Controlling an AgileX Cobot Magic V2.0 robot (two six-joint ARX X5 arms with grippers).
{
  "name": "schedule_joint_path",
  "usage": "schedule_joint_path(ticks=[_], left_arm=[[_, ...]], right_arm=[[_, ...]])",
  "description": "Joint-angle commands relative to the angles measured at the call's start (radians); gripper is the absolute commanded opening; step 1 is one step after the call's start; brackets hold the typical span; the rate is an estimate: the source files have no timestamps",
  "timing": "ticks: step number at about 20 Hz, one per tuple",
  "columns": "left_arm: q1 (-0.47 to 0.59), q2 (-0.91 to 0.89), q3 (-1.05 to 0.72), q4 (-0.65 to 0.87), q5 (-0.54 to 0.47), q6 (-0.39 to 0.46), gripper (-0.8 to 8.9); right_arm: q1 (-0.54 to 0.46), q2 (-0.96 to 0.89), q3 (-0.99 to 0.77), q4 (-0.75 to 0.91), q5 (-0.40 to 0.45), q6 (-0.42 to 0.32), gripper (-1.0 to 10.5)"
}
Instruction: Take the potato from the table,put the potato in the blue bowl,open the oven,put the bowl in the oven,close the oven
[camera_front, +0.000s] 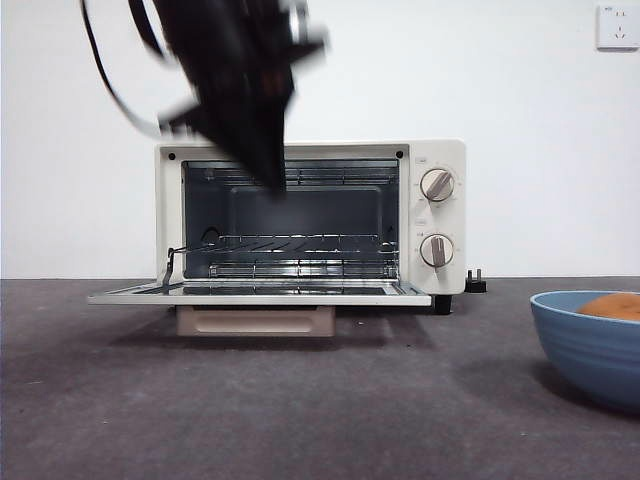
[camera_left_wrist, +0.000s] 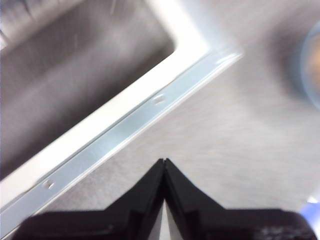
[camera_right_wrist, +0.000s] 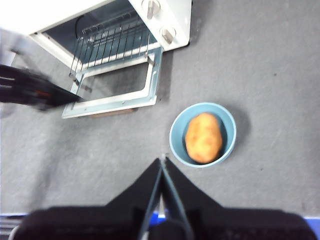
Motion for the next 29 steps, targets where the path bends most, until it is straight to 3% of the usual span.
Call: schedule_joint_path(ticks=[1,4,9,15,18,19,21,29], left_arm=[[-0.013,-0.148,-0.002,-0.018,0.014,0.013,-0.06],[-0.016,-0.327,-0.002,-0.041,0.012,0.012,-0.06],[-0.016,-0.560,-0.002,-0.217,-0.062,0.012,-0.06],[-0.016,-0.713,-0.002,-0.333,-0.066,0.003,-0.06],[-0.016,-0.748,-0.002,-0.375,-0.078,-0.001,-0.06],[-0.016,-0.759,-0.002,-0.376,-0.083,-0.001,-0.06],[-0.016,-0.783,-0.002,-0.376,-0.084,-0.001,-0.06],[-0.016,-0.879,-0.002,-0.376,-0.085,-0.016,-0.06]], right_arm=[[0.001,0.015,-0.013,-0.025,-0.020,0.015,1.0],[0.001,0.027,-0.072,-0.026,-0.016,0.014,1.0],[0.001,0.044,-0.291,-0.025,-0.017,0.054,1.0],[0.000,0.180,-0.415,-0.014,-0.011,0.080,1.0],[-0.001,0.285,-0.415,0.080,-0.010,0.090,1.1],[-0.002,0.326,-0.415,0.095,-0.009,0.097,1.6],[-0.015,0.403,-0.415,0.128,-0.008,0.076,2.9],[-0.181,0.548,-0.415,0.257,0.012,-0.005,2.8]])
